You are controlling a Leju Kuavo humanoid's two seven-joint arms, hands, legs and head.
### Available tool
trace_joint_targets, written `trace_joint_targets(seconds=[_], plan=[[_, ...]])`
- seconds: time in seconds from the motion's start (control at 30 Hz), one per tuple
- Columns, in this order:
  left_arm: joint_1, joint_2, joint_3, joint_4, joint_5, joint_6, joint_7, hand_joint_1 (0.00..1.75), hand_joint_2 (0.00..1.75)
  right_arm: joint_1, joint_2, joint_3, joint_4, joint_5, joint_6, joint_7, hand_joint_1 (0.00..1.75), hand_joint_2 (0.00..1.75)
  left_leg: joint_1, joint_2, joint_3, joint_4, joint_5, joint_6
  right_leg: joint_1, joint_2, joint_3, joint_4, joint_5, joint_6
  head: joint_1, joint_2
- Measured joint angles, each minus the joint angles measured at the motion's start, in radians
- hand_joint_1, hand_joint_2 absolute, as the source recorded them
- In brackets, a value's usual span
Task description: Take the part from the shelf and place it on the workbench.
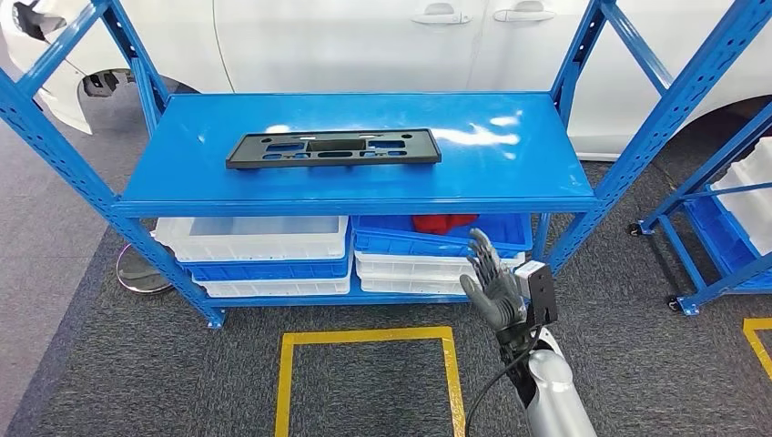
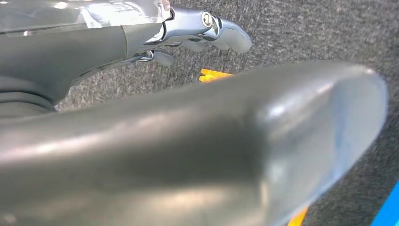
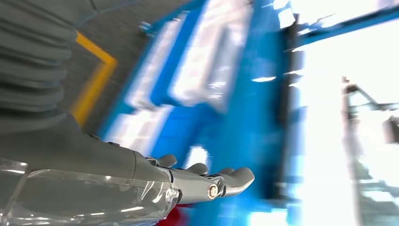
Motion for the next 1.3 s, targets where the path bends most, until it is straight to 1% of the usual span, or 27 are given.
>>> trace_joint_targets(seconds=[0.03, 0.07, 0.1, 0.13, 0.23, 0.3, 0.37, 0.47, 0.5, 0.57, 0.6, 0.63, 0.7, 0.77, 0.8, 0.87, 0.9, 0.93, 0.97, 1.0, 1.03, 1.07, 1.1, 1.13, 1.17, 1.27, 1.3], plan=[[-0.001, 0.0, 0.004, 0.001, 0.0, 0.001, -0.004, 0.0, 0.0, -0.013, 0.0, 0.016, -0.032, -0.001, -0.006, -0.004, 0.0, 0.0, -0.001, 0.0, 0.0, 0.004, -0.004, -0.005, 0.001, -0.006, 0.03, -0.07, 0.032, -0.005, 0.0, 0.0], [-0.002, 0.0, 0.008, 0.002, 0.001, 0.002, -0.008, 0.0, 0.0, -0.027, 0.0, 0.032, -0.063, 0.001, -0.014, -0.008, 0.0, 0.0, -0.003, 0.0, -0.002, 0.009, -0.007, -0.011, 0.004, -0.01, 0.054, -0.128, 0.053, -0.011, 0.0, 0.0], [-0.004, 0.0, 0.014, 0.003, 0.002, 0.003, -0.012, 0.0, 0.0, -0.039, 0.0, 0.049, -0.092, 0.004, -0.023, -0.012, 0.0, 0.0, -0.004, 0.0, -0.005, 0.012, -0.009, -0.017, 0.006, -0.013, 0.066, -0.163, 0.06, -0.016, -0.001, 0.0], [-0.005, 0.0, 0.019, 0.004, 0.003, 0.004, -0.016, 0.0, 0.0, -0.048, 0.0, 0.065, -0.12, 0.01, -0.034, -0.015, 0.0, 0.0, -0.005, 0.001, -0.008, 0.013, -0.01, -0.023, 0.009, -0.014, 0.068, -0.174, 0.056, -0.022, -0.001, 0.0], [-0.009, 0.0, 0.036, 0.008, 0.007, 0.006, -0.026, 0.0, 0.0, -0.081, 0.0, 0.121, -0.205, 0.041, -0.069, -0.024, 0.0, 0.0, -0.002, 0.001, -0.015, 0.023, -0.019, -0.042, 0.008, -0.008, 0.066, -0.183, 0.06, -0.038, -0.003, 0.0], [-0.012, 0.0, 0.046, 0.012, 0.007, 0.006, -0.032, 0.0, 0.0, -0.107, 0.0, 0.16, -0.25, 0.068, -0.092, -0.026, 0.0, 0.0, 0.001, -0.002, -0.038, 0.078, -0.054, -0.054, 0.004, -0.007, 0.069, -0.188, 0.062, -0.048, -0.007, 0.0], [-0.014, 0.0, 0.051, 0.014, 0.008, 0.006, -0.035, 0.0, 0.0, -0.118, 0.0, 0.179, -0.269, 0.081, -0.103, -0.027, 0.0, 0.0, 0.003, -0.003, -0.059, 0.125, -0.081, -0.058, 0.005, -0.006, 0.069, -0.188, 0.061, -0.051, -0.009, 0.0], [-0.014, 0.0, 0.051, 0.014, 0.008, 0.006, -0.035, 0.0, 0.0, -0.119, 0.0, 0.181, -0.271, 0.083, -0.105, -0.027, 0.0, 0.0, 0.003, -0.003, -0.064, 0.135, -0.086, -0.058, 0.005, -0.006, 0.069, -0.188, 0.061, -0.051, -0.009, 0.0], [-0.015, 0.0, 0.052, 0.014, 0.008, 0.006, -0.035, 0.0, 0.0, -0.122, 0.0, 0.186, -0.277, 0.089, -0.109, -0.027, 0.0, 0.0, 0.003, -0.003, -0.077, 0.161, -0.097, -0.059, 0.005, -0.006, 0.069, -0.188, 0.061, -0.051, -0.009, 0.0], [-0.016, 0.0, 0.061, 0.019, 0.008, 0.006, -0.038, 0.0, 0.0, -0.137, -0.001, 0.22, -0.306, 0.118, -0.13, -0.027, 0.0, 0.0, 0.005, -0.003, -0.125, 0.251, -0.124, -0.063, 0.006, -0.005, 0.069, -0.187, 0.06, -0.053, -0.009, 0.0], [-0.019, -0.001, 0.078, 0.027, 0.007, 0.006, -0.044, 0.0, 0.0, -0.167, -0.004, 0.288, -0.35, 0.221, -0.192, -0.027, 0.0, 0.0, 0.007, -0.004, -0.117, 0.223, -0.098, -0.063, 0.007, -0.001, 0.072, -0.186, 0.057, -0.051, -0.008, 0.0], [-0.023, -0.001, 0.096, 0.034, 0.004, 0.006, -0.049, 0.0, 0.0, -0.196, -0.009, 0.364, -0.393, 0.333, -0.256, -0.025, 0.0, 0.0, 0.007, -0.006, -0.098, 0.17, -0.063, -0.059, 0.009, 0.003, 0.073, -0.184, 0.055, -0.047, -0.008, 0.0], [-0.031, -0.002, 0.128, 0.047, -0.002, 0.006, -0.057, 0.0, 0.0, -0.244, -0.021, 0.513, -0.462, 0.556, -0.376, -0.018, 0.0, 0.0, 0.006, -0.009, -0.04, 0.023, 0.013, -0.046, 0.011, 0.011, 0.074, -0.183, 0.053, -0.035, -0.008, 0.0], [-0.033, -0.003, 0.138, 0.051, -0.008, 0.006, -0.057, 0.0, 0.0, -0.25, -0.029, 0.565, -0.467, 0.605, -0.393, -0.007, 0.0, 0.0, 0.009, -0.007, -0.039, 0.013, 0.017, -0.033, 0.012, 0.01, 0.07, -0.177, 0.048, -0.024, -0.008, 0.0], [-0.034, -0.004, 0.141, 0.052, -0.01, 0.006, -0.057, 0.0, 0.0, -0.253, -0.033, 0.584, -0.467, 0.62, -0.398, -0.001, 0.0, 0.0, 0.011, -0.005, -0.039, 0.01, 0.02, -0.027, 0.012, 0.009, 0.06, -0.154, 0.032, -0.02, -0.007, 0.0], [-0.037, -0.006, 0.145, 0.054, -0.014, 0.006, -0.057, 0.0, 0.0, -0.258, -0.041, 0.612, -0.467, 0.646, -0.406, 0.012, 0.0, 0.0, 0.013, -0.004, -0.039, 0.006, 0.023, -0.017, 0.011, 0.007, 0.012, -0.047, -0.027, -0.014, -0.006, 0.0], [-0.037, -0.006, 0.145, 0.054, -0.016, 0.006, -0.056, 0.0, 0.0, -0.259, -0.045, 0.623, -0.465, 0.657, -0.408, 0.019, 0.0, 0.44, 0.012, -0.004, -0.041, 0.007, 0.023, -0.015, 0.01, 0.007, -0.024, 0.026, -0.059, -0.012, -0.006, 0.0], [-0.037, -0.006, 0.146, 0.055, -0.018, 0.006, -0.056, 0.0, 0.0, -0.259, -0.049, 0.633, -0.463, 0.666, -0.411, 0.025, 0.0, 0.87, 0.011, -0.003, -0.041, 0.007, 0.022, -0.015, 0.01, 0.006, -0.054, 0.085, -0.078, -0.01, -0.006, 0.0], [-0.037, -0.006, 0.146, 0.056, -0.02, 0.005, -0.055, 0.0, 0.0, -0.26, -0.052, 0.644, -0.46, 0.672, -0.412, 0.03, 0.0, 1.31, 0.011, -0.003, -0.041, 0.007, 0.022, -0.015, 0.01, 0.006, -0.07, 0.113, -0.078, -0.01, -0.006, 0.0], [-0.037, -0.007, 0.147, 0.057, -0.022, 0.003, -0.054, 0.0, 0.0, -0.262, -0.056, 0.655, -0.456, 0.676, -0.413, 0.033, 0.0, 1.75, 0.011, -0.003, -0.041, 0.008, 0.022, -0.015, 0.01, 0.006, -0.066, 0.101, -0.06, -0.011, -0.006, 0.0], [-0.038, -0.007, 0.147, 0.058, -0.023, 0.001, -0.053, 0.0, 0.0, -0.267, -0.058, 0.665, -0.451, 0.679, -0.413, 0.034, 0.0, 1.75, 0.01, -0.004, -0.039, 0.008, 0.021, -0.016, 0.01, 0.005, -0.043, 0.049, -0.025, -0.014, -0.005, 0.0], [-0.038, -0.007, 0.147, 0.058, -0.025, -0.002, -0.053, 0.0, 0.0, -0.274, -0.06, 0.676, -0.445, 0.682, -0.413, 0.037, 0.0, 1.75, 0.01, -0.004, -0.037, 0.009, 0.019, -0.018, 0.011, 0.003, -0.007, -0.027, 0.014, -0.02, -0.005, 0.0], [-0.039, -0.008, 0.147, 0.059, -0.027, -0.004, -0.052, 0.0, 0.0, -0.284, -0.061, 0.688, -0.437, 0.684, -0.413, 0.039, 0.0, 1.75, 0.008, -0.004, -0.037, 0.011, 0.017, -0.021, 0.013, 0.0, 0.025, -0.099, 0.041, -0.025, -0.006, 0.0], [-0.04, -0.008, 0.148, 0.059, -0.028, -0.006, -0.052, 0.0, 0.0, -0.294, -0.061, 0.7, -0.427, 0.686, -0.412, 0.043, 0.0, 1.75, 0.006, -0.004, -0.037, 0.012, 0.015, -0.026, 0.016, -0.002, 0.048, -0.151, 0.058, -0.03, -0.006, 0.0], [-0.04, -0.009, 0.149, 0.06, -0.029, -0.007, -0.052, 0.0, 0.0, -0.303, -0.062, 0.711, -0.416, 0.687, -0.412, 0.047, 0.0, 1.75, 0.005, -0.003, -0.038, 0.013, 0.014, -0.03, 0.018, -0.004, 0.059, -0.179, 0.062, -0.034, -0.006, 0.0], [-0.042, -0.01, 0.151, 0.061, -0.031, -0.008, -0.051, 0.0, 0.0, -0.319, -0.064, 0.736, -0.387, 0.686, -0.413, 0.056, 0.0, 1.75, 0.006, -0.002, -0.038, 0.014, 0.01, -0.047, 0.018, -0.002, 0.063, -0.19, 0.062, -0.046, -0.006, 0.0], [-0.042, -0.011, 0.152, 0.061, -0.031, -0.007, -0.052, 0.0, 0.0, -0.325, -0.065, 0.742, -0.378, 0.684, -0.415, 0.058, 0.0, 1.75, 0.007, -0.003, -0.044, 0.029, 0.001, -0.053, 0.016, -0.002, 0.066, -0.194, 0.063, -0.051, -0.008, 0.0]])
